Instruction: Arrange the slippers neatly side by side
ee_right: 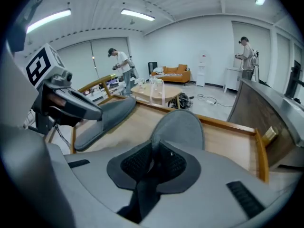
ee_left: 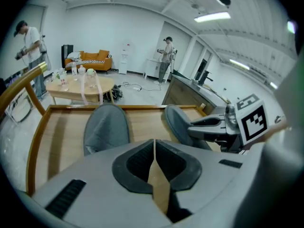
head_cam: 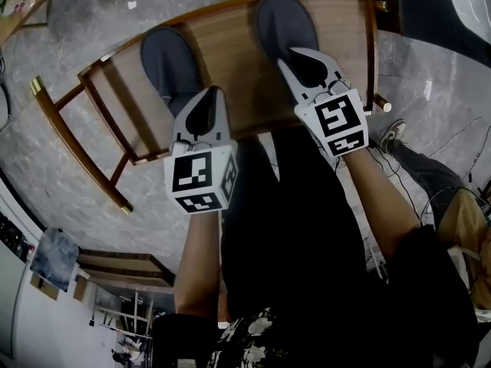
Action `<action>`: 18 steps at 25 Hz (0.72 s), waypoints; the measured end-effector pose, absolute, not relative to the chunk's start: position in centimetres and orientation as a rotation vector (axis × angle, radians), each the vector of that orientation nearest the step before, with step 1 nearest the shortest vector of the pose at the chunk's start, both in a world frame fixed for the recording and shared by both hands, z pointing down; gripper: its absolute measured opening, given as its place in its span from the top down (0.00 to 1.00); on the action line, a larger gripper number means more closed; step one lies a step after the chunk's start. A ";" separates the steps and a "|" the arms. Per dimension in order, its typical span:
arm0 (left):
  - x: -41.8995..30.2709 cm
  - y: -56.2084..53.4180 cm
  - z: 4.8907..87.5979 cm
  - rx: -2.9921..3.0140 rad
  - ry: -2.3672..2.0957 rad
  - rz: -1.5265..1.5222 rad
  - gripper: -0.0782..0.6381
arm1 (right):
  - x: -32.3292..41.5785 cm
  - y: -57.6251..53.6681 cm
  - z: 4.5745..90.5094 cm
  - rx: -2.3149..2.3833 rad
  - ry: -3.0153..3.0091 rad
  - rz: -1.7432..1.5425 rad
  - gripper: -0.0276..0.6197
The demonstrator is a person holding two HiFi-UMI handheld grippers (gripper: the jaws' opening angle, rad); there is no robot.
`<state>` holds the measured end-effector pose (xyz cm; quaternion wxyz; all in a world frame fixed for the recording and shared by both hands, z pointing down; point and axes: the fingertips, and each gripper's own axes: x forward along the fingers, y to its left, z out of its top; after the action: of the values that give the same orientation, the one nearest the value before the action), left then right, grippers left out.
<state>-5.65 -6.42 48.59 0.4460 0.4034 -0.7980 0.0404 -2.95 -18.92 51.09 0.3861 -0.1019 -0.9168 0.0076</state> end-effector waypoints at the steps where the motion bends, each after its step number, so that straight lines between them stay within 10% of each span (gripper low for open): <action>1: -6.2 -5.5 48.4 0.995 -1.977 0.089 0.88 | -3.1 -19.0 51.0 -0.225 -2.333 0.037 0.90; 18: -11.3 -0.5 48.3 0.981 -2.046 0.146 0.79 | -6.0 -15.9 46.1 0.228 -2.492 0.616 0.93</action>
<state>-11.32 -0.47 48.26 0.4204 0.3916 -0.8164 0.0584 -5.96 -15.92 46.08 0.2784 0.0851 -0.9288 0.2294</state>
